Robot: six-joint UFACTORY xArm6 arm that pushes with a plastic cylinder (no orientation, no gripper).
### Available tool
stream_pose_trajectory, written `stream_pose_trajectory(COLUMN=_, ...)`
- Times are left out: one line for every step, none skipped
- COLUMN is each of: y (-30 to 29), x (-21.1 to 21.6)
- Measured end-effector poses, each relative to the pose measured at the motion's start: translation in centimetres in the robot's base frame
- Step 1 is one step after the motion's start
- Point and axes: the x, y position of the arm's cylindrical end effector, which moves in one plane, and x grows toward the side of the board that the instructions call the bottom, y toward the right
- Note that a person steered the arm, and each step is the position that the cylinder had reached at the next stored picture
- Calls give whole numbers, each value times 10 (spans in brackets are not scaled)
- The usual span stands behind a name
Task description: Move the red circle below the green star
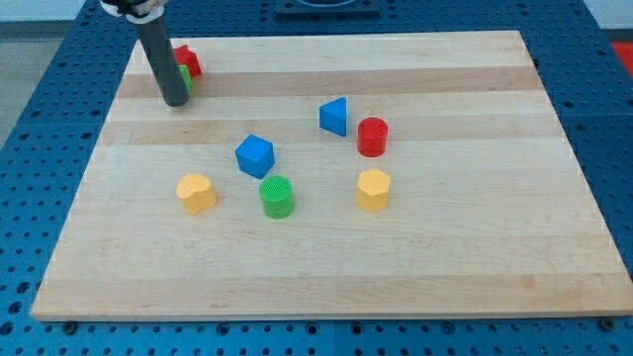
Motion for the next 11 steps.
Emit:
stream_pose_trajectory(y=0, x=0)
stream_pose_trajectory(y=5, x=3)
stream_pose_trajectory(y=39, x=32)
stream_pose_trajectory(y=84, x=68)
stream_pose_trajectory(y=138, x=77)
stream_pose_trajectory(y=187, x=83)
stream_pose_trajectory(y=230, x=111)
stream_pose_trajectory(y=271, x=131)
stream_pose_trajectory(y=313, x=115)
stream_pose_trajectory(y=313, x=97)
stream_pose_trajectory(y=286, x=94)
